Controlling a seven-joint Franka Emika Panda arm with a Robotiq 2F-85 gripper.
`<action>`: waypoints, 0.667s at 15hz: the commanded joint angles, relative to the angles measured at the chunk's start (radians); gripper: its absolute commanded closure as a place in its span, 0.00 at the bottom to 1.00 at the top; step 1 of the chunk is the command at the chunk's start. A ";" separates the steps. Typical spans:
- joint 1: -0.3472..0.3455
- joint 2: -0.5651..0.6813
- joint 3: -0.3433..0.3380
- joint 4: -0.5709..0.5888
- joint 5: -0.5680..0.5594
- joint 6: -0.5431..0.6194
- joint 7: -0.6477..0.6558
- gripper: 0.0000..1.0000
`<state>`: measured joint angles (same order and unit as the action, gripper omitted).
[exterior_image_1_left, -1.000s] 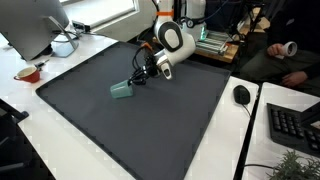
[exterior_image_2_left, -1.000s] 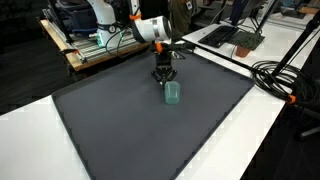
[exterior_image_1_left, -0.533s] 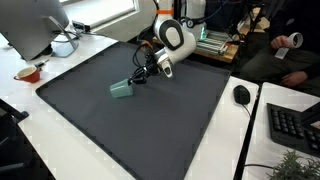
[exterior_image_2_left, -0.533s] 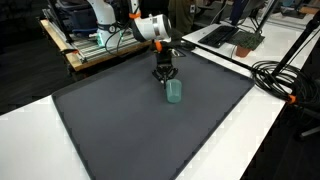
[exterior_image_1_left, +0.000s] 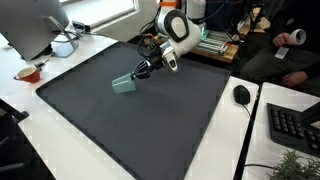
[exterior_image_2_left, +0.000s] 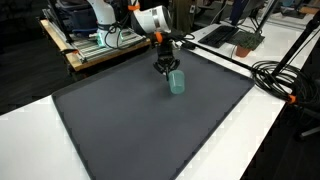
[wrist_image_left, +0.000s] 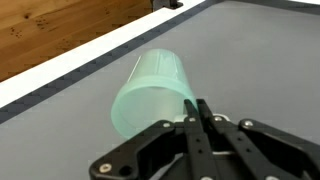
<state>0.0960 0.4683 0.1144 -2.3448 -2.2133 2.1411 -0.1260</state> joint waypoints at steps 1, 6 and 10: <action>0.000 -0.062 0.008 -0.055 -0.033 0.003 0.029 0.99; 0.001 -0.039 0.012 -0.033 0.003 0.000 0.000 0.95; 0.001 -0.040 0.012 -0.034 0.003 0.000 0.000 0.95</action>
<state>0.0966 0.4287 0.1256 -2.3792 -2.2133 2.1416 -0.1241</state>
